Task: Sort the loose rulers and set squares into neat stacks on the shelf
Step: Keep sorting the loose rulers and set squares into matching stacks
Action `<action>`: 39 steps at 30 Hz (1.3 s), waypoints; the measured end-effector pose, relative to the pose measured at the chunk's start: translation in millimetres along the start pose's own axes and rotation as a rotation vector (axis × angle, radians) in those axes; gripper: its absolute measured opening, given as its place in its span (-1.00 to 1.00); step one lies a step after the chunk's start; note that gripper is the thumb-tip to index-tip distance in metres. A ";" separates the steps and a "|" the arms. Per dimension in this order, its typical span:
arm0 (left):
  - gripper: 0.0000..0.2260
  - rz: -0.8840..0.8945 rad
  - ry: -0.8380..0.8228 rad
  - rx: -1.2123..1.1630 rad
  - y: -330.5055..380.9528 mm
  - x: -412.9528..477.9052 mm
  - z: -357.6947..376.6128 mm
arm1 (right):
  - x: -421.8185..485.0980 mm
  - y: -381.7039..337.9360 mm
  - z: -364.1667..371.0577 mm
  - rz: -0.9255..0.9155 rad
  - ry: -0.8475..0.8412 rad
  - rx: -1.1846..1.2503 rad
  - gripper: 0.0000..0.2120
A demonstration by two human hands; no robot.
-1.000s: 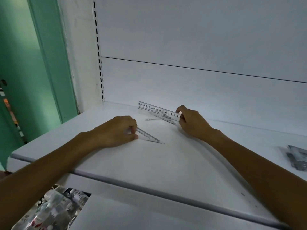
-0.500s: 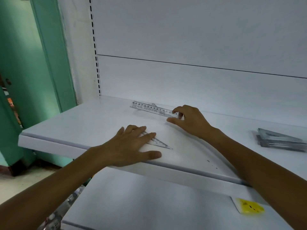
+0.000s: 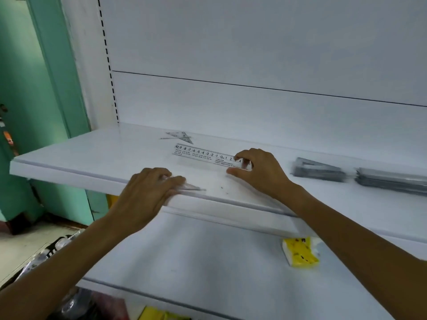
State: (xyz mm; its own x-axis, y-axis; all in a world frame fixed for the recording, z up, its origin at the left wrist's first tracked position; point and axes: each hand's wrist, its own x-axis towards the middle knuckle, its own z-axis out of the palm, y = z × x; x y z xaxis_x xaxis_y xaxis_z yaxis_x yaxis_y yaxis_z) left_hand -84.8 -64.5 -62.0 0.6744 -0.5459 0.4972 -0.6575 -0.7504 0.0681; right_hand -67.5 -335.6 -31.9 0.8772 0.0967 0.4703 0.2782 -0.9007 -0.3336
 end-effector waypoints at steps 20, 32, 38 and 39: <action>-0.63 0.119 -0.145 -0.291 194.4 128.8 62.1 | -157.7 146.1 -144.9 0.367 0.186 -0.123 -0.64; -0.76 0.192 -0.069 -0.145 267.9 186.2 91.9 | -167.6 246.6 -201.7 0.347 0.153 -0.182 -0.63; -0.52 0.137 -0.053 -0.138 284.8 193.2 108.2 | -142.6 288.9 -225.0 0.240 0.160 -0.199 -0.68; -0.52 0.128 -0.065 -0.139 287.6 193.6 111.0 | -139.8 296.1 -227.5 0.230 0.156 -0.191 -0.68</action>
State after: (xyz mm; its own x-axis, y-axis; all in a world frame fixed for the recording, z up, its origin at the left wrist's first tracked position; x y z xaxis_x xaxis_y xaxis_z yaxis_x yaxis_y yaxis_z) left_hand -106.1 -427.3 -42.2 0.5994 -0.6600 0.4529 -0.7765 -0.6169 0.1287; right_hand -196.8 -712.1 -10.6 0.8339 -0.1709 0.5248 -0.0115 -0.9560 -0.2931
